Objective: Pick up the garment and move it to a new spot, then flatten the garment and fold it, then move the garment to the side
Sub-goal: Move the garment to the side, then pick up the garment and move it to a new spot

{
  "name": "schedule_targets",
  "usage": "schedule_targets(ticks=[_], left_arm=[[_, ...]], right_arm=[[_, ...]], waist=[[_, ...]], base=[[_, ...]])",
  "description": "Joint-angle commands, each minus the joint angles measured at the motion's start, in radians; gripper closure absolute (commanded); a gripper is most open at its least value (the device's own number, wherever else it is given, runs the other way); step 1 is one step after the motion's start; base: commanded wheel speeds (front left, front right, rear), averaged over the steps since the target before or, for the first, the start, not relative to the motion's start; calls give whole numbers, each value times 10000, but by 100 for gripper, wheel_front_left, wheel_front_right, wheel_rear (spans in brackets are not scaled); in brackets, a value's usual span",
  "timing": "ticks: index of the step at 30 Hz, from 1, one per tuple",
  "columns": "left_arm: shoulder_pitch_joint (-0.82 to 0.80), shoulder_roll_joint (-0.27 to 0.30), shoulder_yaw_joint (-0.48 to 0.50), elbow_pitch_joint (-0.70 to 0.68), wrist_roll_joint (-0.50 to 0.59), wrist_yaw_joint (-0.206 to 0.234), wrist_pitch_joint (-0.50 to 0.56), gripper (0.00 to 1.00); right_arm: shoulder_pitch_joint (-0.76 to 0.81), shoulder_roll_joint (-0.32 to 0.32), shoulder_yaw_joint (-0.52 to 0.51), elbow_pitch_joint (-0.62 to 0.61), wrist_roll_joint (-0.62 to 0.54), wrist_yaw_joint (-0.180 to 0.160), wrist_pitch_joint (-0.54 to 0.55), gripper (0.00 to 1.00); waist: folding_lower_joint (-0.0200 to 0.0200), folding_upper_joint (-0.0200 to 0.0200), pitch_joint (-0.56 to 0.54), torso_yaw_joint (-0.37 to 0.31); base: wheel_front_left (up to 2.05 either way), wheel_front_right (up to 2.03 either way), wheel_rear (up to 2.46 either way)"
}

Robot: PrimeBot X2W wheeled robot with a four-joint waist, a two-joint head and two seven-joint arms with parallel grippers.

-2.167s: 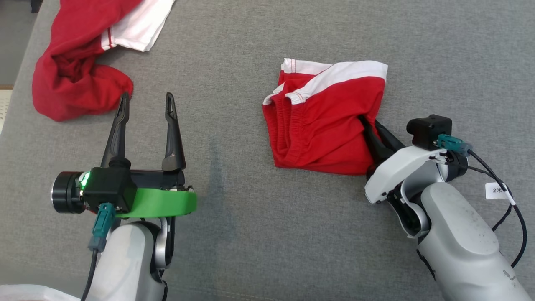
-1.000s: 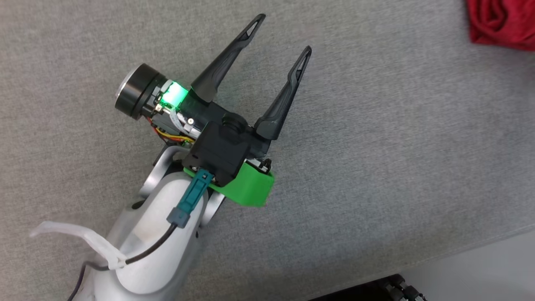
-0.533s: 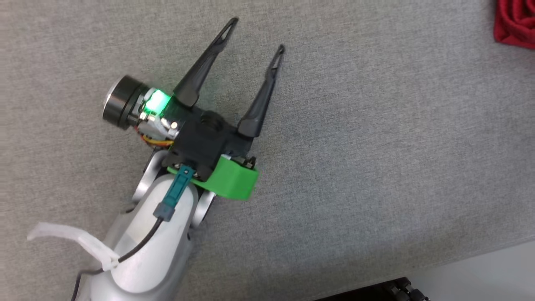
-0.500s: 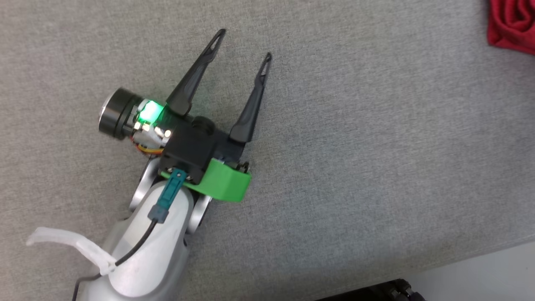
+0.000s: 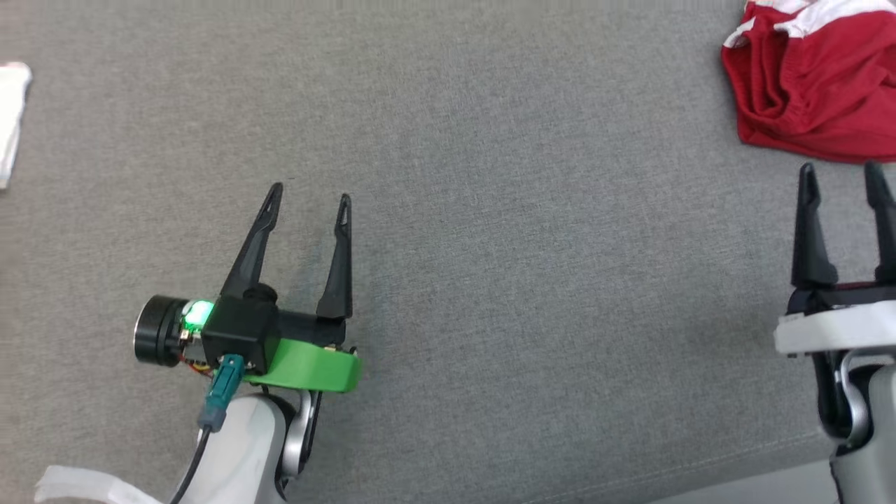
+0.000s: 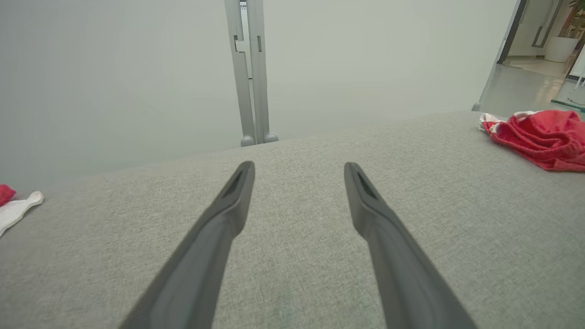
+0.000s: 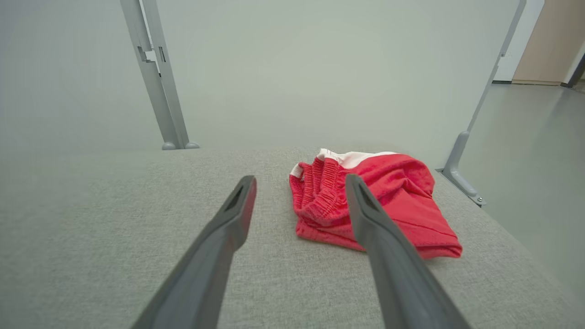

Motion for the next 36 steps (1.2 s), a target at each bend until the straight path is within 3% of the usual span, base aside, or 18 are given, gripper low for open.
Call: schedule_targets(ticks=[1, 6, 12, 21, 36], left_arm=[[339, 32, 129, 35, -99, 114, -67, 0], [1028, 86, 556, 182, -470, 390, -172, 0], [1718, 285, 998, 297, -729, 526, -216, 0], [2955, 596, 1293, 206, -940, 635, -235, 0], [2894, 688, 1148, 325, -1030, 557, -220, 0]], right_arm=[[393, 156, 130, -208, -88, -12, -36, 0], [1244, 749, 329, -1040, -306, -12, 266, 0], [1929, 1104, 522, -1680, -389, -12, 774, 0], [3310, 1327, 906, -2242, -559, -12, 1519, 0], [3653, 1467, 833, -2541, -564, -12, 1578, 0]], waist=[[0, 0, -1184, 941], [0, 0, -1815, 1757], [0, 0, -2363, 2157], [0, 0, -3305, 1865], [0, 0, -3404, 1752]], base=[[0, 0, 0], [0, 0, 0], [0, 0, 0], [0, 0, 0], [0, 0, 0]])
